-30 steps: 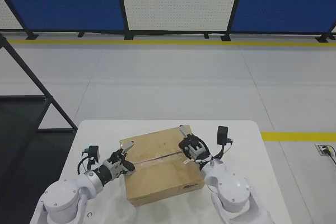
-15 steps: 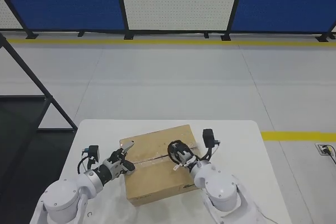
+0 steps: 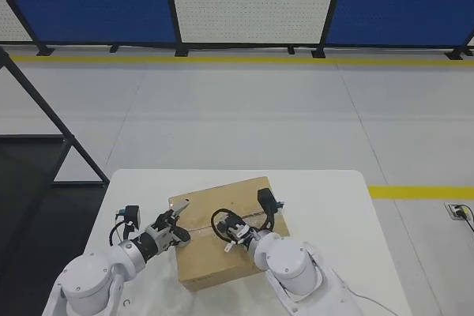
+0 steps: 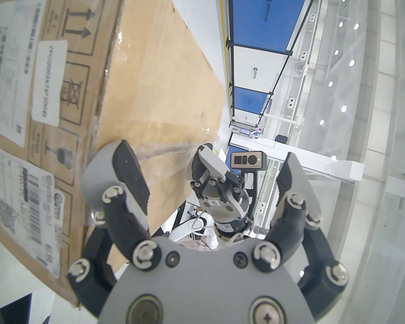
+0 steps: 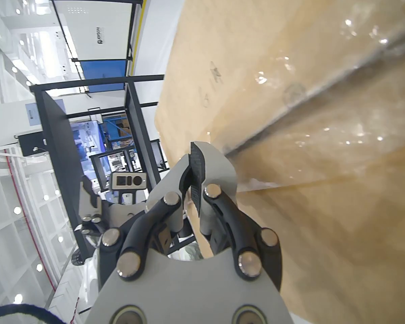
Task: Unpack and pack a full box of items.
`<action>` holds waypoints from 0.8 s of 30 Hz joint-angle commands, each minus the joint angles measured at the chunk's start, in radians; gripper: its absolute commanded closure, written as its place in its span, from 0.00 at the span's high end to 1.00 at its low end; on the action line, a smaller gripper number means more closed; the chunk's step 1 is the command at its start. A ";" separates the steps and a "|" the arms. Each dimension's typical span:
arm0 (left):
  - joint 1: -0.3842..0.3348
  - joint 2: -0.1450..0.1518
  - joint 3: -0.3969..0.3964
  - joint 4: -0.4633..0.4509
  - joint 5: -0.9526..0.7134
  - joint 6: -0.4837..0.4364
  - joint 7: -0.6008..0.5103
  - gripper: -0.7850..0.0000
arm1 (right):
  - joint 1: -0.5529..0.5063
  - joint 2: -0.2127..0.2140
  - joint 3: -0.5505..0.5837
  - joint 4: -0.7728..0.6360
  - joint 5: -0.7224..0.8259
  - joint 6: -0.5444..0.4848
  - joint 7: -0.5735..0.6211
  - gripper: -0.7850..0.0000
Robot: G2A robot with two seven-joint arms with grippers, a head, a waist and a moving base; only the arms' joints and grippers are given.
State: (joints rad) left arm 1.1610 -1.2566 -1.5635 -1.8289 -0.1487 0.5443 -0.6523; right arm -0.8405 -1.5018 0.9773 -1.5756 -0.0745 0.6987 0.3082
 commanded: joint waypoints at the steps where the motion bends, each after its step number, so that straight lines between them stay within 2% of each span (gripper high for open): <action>1: 0.000 0.000 0.000 0.000 0.000 0.000 0.000 1.00 | 0.002 -0.002 0.001 0.010 -0.009 0.022 -0.029 0.00; 9: 0.000 0.000 0.000 0.000 0.000 0.000 0.000 1.00 | -0.005 -0.011 0.032 0.009 0.009 0.063 -0.094 0.00; 24: 0.000 0.000 0.000 0.000 0.000 0.000 0.000 1.00 | -0.091 0.001 0.189 -0.074 0.021 0.130 -0.189 0.00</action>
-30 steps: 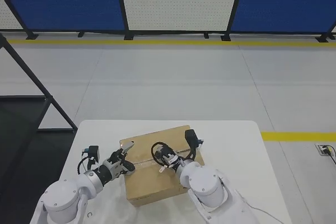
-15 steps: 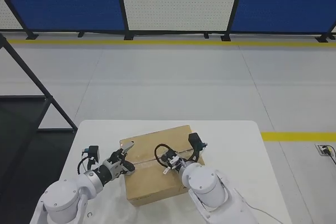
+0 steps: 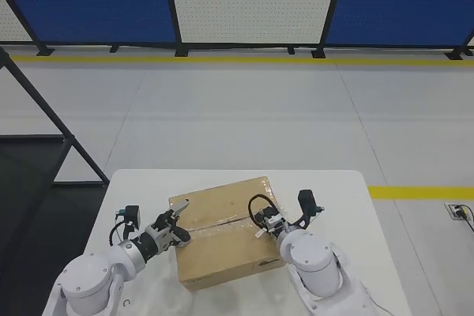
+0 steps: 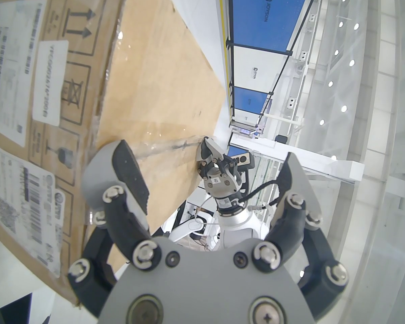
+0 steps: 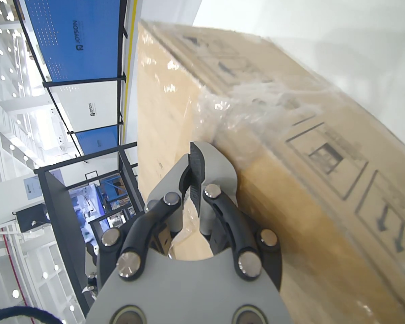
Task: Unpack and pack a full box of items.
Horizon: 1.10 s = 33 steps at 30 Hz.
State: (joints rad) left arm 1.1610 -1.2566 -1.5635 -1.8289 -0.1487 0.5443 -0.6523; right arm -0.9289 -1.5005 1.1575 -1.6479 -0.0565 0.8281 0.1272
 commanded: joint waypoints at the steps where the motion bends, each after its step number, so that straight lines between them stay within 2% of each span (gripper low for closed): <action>1: 0.000 0.000 0.000 0.000 0.000 0.000 0.000 1.00 | -0.006 0.000 0.018 -0.004 0.008 0.001 -0.016 0.00; 13: 0.000 0.000 0.000 0.000 0.000 0.000 0.000 1.00 | -0.043 -0.007 0.112 -0.026 0.075 -0.006 -0.125 0.00; 19: 0.000 0.000 0.000 0.000 0.000 0.000 0.000 1.00 | -0.076 -0.009 0.130 -0.075 0.106 -0.060 -0.135 0.00; 22: 0.002 0.000 0.000 -0.001 -0.001 -0.004 0.004 1.00 | -0.090 -0.009 0.116 -0.109 0.113 -0.111 -0.101 0.00; 27: 0.050 -0.002 -0.040 -0.059 -0.072 -0.071 0.077 1.00 | -0.086 -0.008 0.079 -0.122 0.116 -0.156 -0.035 0.00; 33: 0.133 -0.010 -0.138 -0.118 -0.255 -0.172 0.196 1.00 | -0.004 -0.021 -0.010 -0.022 0.115 -0.146 -0.001 0.00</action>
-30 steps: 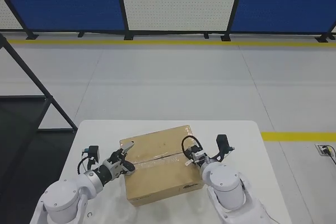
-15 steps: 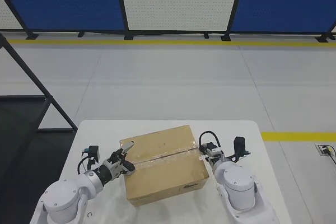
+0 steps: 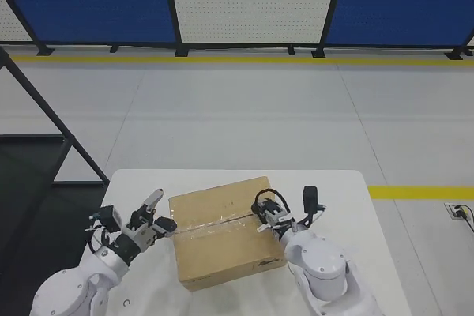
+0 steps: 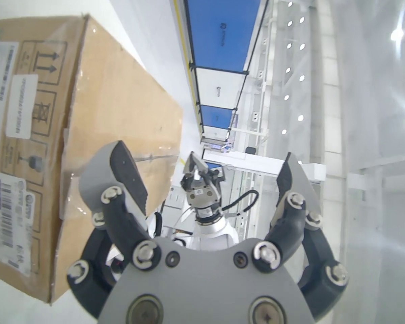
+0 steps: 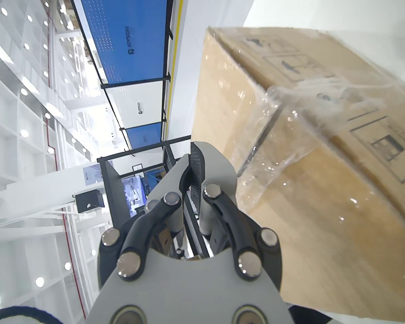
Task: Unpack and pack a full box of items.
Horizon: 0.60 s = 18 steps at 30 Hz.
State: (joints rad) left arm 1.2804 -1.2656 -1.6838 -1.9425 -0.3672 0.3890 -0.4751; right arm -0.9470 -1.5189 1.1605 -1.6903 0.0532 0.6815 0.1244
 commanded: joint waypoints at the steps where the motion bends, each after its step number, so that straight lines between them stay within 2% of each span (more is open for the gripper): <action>1: 0.028 -0.003 -0.035 -0.008 -0.071 -0.034 0.030 1.00 | 0.032 -0.006 -0.029 0.045 0.005 0.006 0.000 0.00; 6: 0.112 -0.007 -0.123 -0.010 -0.168 -0.131 0.104 1.00 | 0.048 -0.010 -0.041 0.067 0.004 0.013 -0.006 0.00; 11: 0.112 -0.007 -0.123 -0.010 -0.168 -0.131 0.104 1.00 | 0.048 -0.010 -0.041 0.067 0.004 0.013 -0.006 0.00; 13: 0.112 -0.007 -0.123 -0.010 -0.168 -0.131 0.104 1.00 | 0.044 -0.010 -0.062 0.076 0.008 -0.017 0.034 0.00; 16: 0.115 -0.007 -0.113 -0.008 -0.157 -0.134 0.113 1.00 | 0.098 -0.017 -0.121 0.126 -0.006 -0.026 0.098 0.00; 18: 0.110 -0.011 -0.101 0.007 -0.188 -0.141 0.163 1.00 | 0.149 -0.027 -0.171 0.170 -0.006 -0.026 0.137 0.00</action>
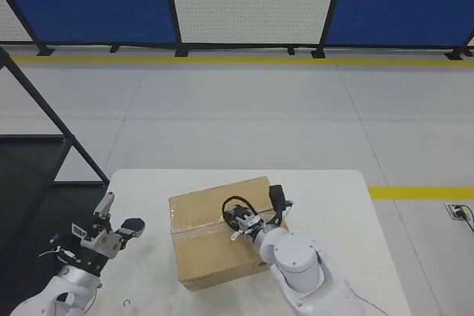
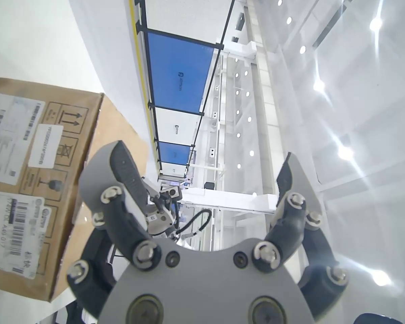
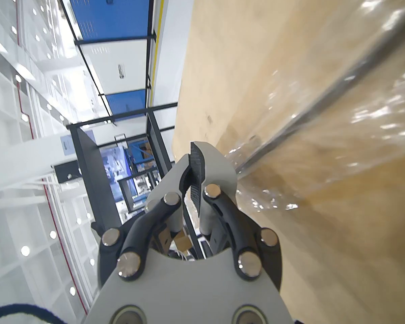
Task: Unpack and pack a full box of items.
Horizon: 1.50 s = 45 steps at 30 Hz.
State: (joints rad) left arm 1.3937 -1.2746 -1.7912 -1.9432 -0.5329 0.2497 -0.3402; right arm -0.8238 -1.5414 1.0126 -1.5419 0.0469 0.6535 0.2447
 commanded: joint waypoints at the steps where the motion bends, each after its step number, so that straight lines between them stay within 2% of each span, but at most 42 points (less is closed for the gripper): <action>1: -0.006 -0.004 0.007 0.013 -0.043 -0.006 0.051 1.00 | 0.052 -0.010 -0.048 0.045 -0.001 0.006 0.026 0.00; 3: -0.007 -0.008 0.005 0.028 -0.060 -0.032 0.111 1.00 | 0.102 -0.025 -0.099 0.095 0.007 0.013 0.050 0.00; 9: 0.010 -0.012 -0.017 0.058 -0.100 -0.073 0.198 1.00 | 0.205 -0.064 -0.189 0.230 0.070 -0.002 0.126 0.00; 14: 0.011 -0.013 -0.022 0.064 -0.115 -0.068 0.220 1.00 | 0.236 -0.079 -0.215 0.288 0.100 -0.024 0.188 0.00; 20: 0.011 -0.013 -0.022 0.064 -0.115 -0.068 0.220 1.00 | 0.252 -0.090 -0.233 0.325 0.087 0.004 0.187 0.00; 37: 0.011 -0.013 -0.022 0.064 -0.115 -0.068 0.220 1.00 | 0.067 -0.040 -0.069 0.082 -0.019 0.128 0.062 0.00; 45: 0.011 -0.013 -0.022 0.064 -0.115 -0.068 0.220 1.00 | 0.005 -0.029 0.013 0.011 -0.045 0.174 -0.037 0.00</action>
State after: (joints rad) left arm 1.4046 -1.2871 -1.8135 -1.8796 -0.6483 0.1821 -0.1206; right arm -0.8131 -1.5704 1.0185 -1.5254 0.0046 0.8203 0.2232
